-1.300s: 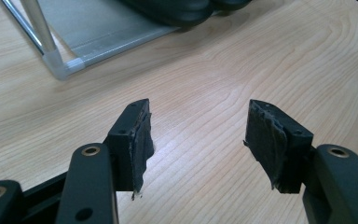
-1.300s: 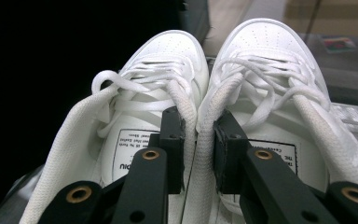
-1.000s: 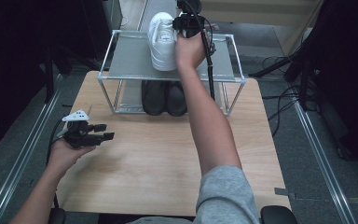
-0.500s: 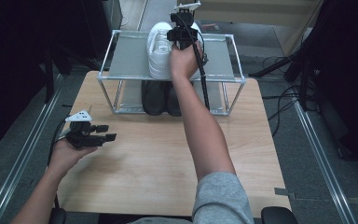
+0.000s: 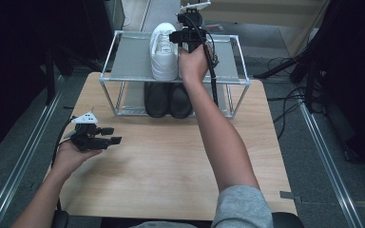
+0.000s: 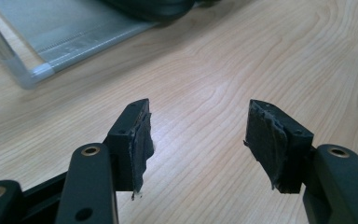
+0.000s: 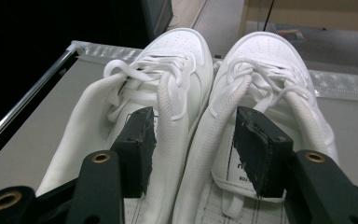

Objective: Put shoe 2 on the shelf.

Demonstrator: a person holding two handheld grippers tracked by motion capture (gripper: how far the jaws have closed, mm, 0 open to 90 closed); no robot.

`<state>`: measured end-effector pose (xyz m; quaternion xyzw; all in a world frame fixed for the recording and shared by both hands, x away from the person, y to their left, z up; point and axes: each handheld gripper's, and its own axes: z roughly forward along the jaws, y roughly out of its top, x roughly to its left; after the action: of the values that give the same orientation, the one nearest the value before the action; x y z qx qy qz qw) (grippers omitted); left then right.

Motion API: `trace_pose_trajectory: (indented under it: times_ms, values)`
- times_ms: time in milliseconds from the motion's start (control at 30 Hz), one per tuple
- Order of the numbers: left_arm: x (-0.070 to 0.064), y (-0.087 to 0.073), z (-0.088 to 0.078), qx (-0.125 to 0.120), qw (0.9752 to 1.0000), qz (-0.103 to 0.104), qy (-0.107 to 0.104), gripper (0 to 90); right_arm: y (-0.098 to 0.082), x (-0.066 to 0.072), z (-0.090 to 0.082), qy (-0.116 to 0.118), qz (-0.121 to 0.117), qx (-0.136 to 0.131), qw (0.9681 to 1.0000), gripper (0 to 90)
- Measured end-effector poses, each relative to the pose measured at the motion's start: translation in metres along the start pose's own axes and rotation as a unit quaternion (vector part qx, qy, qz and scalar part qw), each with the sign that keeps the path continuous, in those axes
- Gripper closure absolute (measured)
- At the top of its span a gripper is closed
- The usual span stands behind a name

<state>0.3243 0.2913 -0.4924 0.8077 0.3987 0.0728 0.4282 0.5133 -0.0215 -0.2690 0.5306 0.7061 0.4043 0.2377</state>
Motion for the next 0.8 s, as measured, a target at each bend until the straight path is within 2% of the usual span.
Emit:
trace_pose_trajectory:
  times_ms: [133, 233, 333, 500, 567, 633, 800]
  values:
    - [-0.002, 0.001, 0.003, 0.012, 0.9998, 0.012, -0.006, 39.9, -0.002, -0.001, -0.010, 0.042, -0.021, 0.004, 0.9989, 47.4]
    - [-0.003, 0.002, 0.006, 0.017, 0.9997, 0.014, -0.007, 39.6, -0.003, -0.005, -0.019, 0.074, -0.009, 0.003, 0.9972, 47.0]
    - [-0.004, 0.002, 0.007, 0.013, 0.9998, 0.015, -0.010, 39.6, -0.003, -0.008, -0.026, 0.092, -0.009, 0.000, 0.9957, 47.0]
    - [-0.003, 0.002, 0.009, 0.016, 0.9997, 0.013, -0.013, 39.5, -0.006, -0.010, -0.040, 0.101, -0.036, -0.011, 0.9942, 47.0]
    - [-0.003, 0.002, 0.009, 0.014, 0.9997, 0.012, -0.014, 39.4, -0.009, -0.013, -0.044, 0.119, -0.040, -0.015, 0.9920, 43.3]
    - [-0.003, 0.003, 0.009, 0.017, 0.9997, 0.011, -0.014, 39.4, -0.013, -0.015, -0.048, 0.127, -0.050, -0.028, 0.9903, 42.8]
    - [-0.004, 0.004, 0.009, 0.017, 0.9997, 0.012, -0.013, 39.2, -0.021, -0.019, -0.056, 0.145, -0.055, -0.024, 0.9876, 40.3]
